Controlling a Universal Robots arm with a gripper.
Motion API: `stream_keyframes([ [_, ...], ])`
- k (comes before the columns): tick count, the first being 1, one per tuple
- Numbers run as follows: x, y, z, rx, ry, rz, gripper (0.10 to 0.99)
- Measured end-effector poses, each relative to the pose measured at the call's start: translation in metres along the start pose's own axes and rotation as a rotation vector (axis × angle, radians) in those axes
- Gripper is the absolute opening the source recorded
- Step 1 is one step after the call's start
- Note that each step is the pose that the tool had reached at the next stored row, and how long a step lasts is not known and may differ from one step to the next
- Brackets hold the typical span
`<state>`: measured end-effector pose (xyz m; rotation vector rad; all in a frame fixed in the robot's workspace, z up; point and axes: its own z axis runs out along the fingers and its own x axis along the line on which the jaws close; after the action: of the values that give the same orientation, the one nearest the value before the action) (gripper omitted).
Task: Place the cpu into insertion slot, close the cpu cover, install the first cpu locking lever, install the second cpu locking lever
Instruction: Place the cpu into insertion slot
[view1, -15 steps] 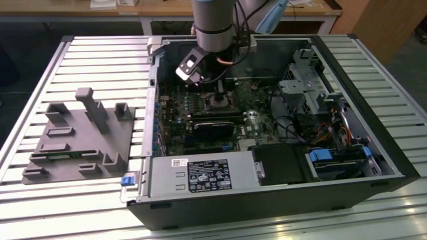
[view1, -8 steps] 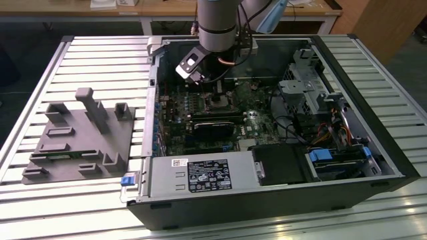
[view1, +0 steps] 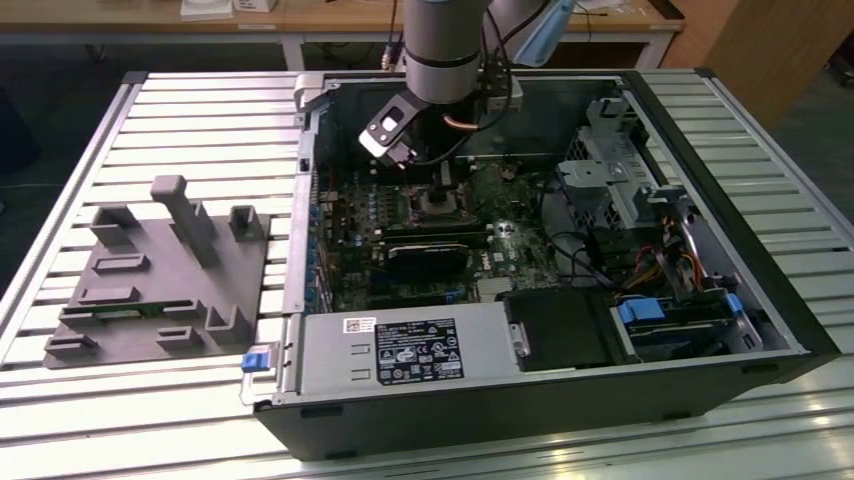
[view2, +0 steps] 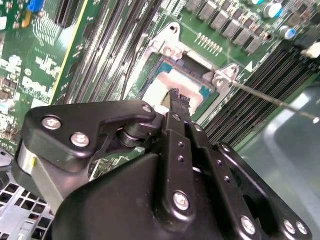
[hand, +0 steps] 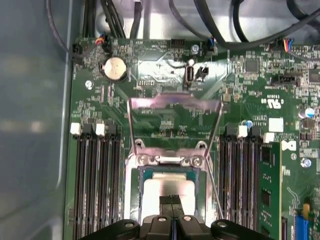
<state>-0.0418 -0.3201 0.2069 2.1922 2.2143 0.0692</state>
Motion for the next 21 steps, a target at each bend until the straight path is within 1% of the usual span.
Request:
stream_keyframes([
  [3, -0.0001, 0.0020, 0.0018, 0.000, -0.0002, 0.000, 0.106],
  [5, -0.0001, 0.0020, 0.0038, 0.000, -0.0001, 0.000, 0.106],
  [10, -0.0001, 0.0019, 0.0063, 0.000, -0.0002, 0.000, 0.106],
  [21, -0.0002, 0.0019, 0.0073, 0.000, -0.0005, 0.000, 0.106],
])
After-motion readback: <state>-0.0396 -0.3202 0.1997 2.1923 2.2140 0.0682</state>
